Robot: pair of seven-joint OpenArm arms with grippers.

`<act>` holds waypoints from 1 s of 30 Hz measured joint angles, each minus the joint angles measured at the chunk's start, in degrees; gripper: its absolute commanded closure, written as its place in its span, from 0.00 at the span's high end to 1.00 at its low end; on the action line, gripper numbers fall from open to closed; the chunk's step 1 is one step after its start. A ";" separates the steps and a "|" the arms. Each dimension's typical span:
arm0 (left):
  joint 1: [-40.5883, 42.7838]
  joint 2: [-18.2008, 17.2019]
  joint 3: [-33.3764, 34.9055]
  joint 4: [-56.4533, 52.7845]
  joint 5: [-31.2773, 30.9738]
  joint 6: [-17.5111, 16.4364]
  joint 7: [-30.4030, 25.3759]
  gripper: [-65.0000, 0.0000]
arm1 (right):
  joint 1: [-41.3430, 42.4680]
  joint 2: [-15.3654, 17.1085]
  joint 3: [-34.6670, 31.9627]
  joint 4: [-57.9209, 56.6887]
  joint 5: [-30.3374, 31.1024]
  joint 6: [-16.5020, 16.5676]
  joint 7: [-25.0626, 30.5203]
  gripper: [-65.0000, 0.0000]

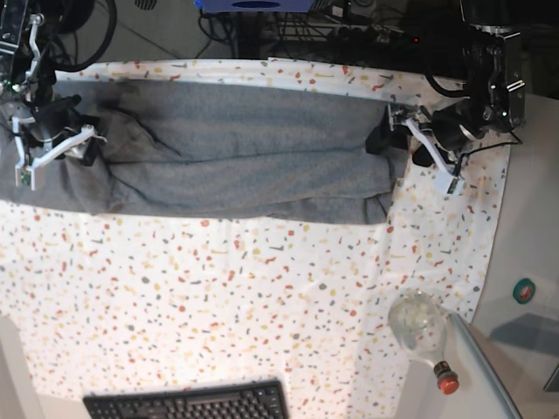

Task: Layout the t-shirt on the table in an organized manner, then fold the t-shirt properly
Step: 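Fold the strip's end with the left gripper toward the right gripper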

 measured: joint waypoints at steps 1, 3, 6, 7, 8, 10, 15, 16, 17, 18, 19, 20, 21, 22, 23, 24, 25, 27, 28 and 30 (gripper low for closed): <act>-0.61 0.00 0.11 -1.25 -0.13 0.04 -0.09 1.00 | 0.00 0.00 0.00 0.00 -0.02 0.00 -0.02 0.50; -1.38 -0.17 -0.17 -2.97 -0.13 0.15 -0.31 1.00 | -0.22 0.02 0.00 -0.02 -0.04 0.00 0.02 0.50; -1.92 0.42 -0.33 -3.61 -0.09 0.20 -0.98 1.00 | -0.57 -0.11 -0.22 0.00 0.00 0.02 -0.04 0.50; -2.27 0.68 -0.31 -3.91 0.02 0.24 -1.03 1.00 | -0.55 -0.11 -0.22 0.00 0.00 0.02 0.00 0.50; -2.84 1.16 -0.28 -4.52 -0.11 0.00 -1.20 1.00 | -0.55 0.04 -0.22 0.00 0.00 0.02 -0.02 0.50; -4.04 1.79 0.81 -6.03 -0.79 0.04 -2.14 1.00 | -0.52 0.13 -0.22 0.00 -0.02 0.02 0.07 0.50; -6.49 2.03 4.28 -9.44 -1.51 -0.33 -3.41 1.00 | -0.63 0.04 -0.22 0.00 -0.02 0.04 0.02 0.50; -6.60 2.01 4.28 -9.90 -1.84 -0.66 -3.72 1.00 | -0.66 0.00 -0.22 0.00 0.00 0.11 0.00 0.50; -6.64 1.88 4.37 -10.19 -2.14 -0.83 -3.91 1.00 | -0.68 0.02 -0.22 -0.02 -0.04 1.44 0.00 0.50; -6.78 1.86 4.42 -10.49 -2.19 -1.05 -3.96 1.00 | -0.68 0.11 -0.20 -0.22 0.00 3.08 0.13 0.50; -6.91 1.75 4.50 -10.88 -2.32 -1.25 -3.98 0.93 | -0.61 0.07 -0.09 -0.66 0.02 4.81 0.13 0.50; -7.02 1.73 4.50 -11.30 -2.38 -1.18 -4.33 0.86 | -0.48 -0.02 0.04 -1.16 0.24 5.88 0.28 0.50; -7.21 1.73 4.50 -12.09 -2.34 -1.05 -4.87 0.79 | -0.50 -0.02 0.04 -1.68 0.17 5.92 0.17 0.50; -7.41 1.75 4.50 -12.85 -2.62 -1.09 -4.98 0.70 | -0.52 0.02 0.07 -2.10 -0.04 5.92 0.20 0.50; -7.45 1.77 4.50 -13.55 -2.78 -1.09 -5.16 0.63 | -0.66 0.04 0.17 -2.32 -0.07 5.90 0.20 0.50; -7.58 1.77 4.50 -14.29 -2.93 -1.14 -5.31 0.53 | -0.72 0.02 0.17 -2.54 -0.02 5.90 0.22 0.50; -7.89 1.79 4.50 -15.06 -3.21 -1.20 -5.05 0.41 | -0.68 0.00 0.17 -2.73 -0.04 5.90 0.04 0.50; -8.68 1.92 4.57 -16.94 -3.30 -1.20 -4.63 0.15 | -0.66 0.02 0.15 -2.73 -0.04 5.92 0.04 0.50; -9.09 1.92 4.61 -18.14 -3.43 -1.22 -4.46 0.00 | -0.66 0.02 0.15 -2.62 -0.02 5.92 0.04 0.50; -9.11 1.88 4.55 -18.71 -3.78 -1.27 -4.46 0.00 | -0.66 0.00 0.11 -2.45 0.02 5.90 0.04 0.50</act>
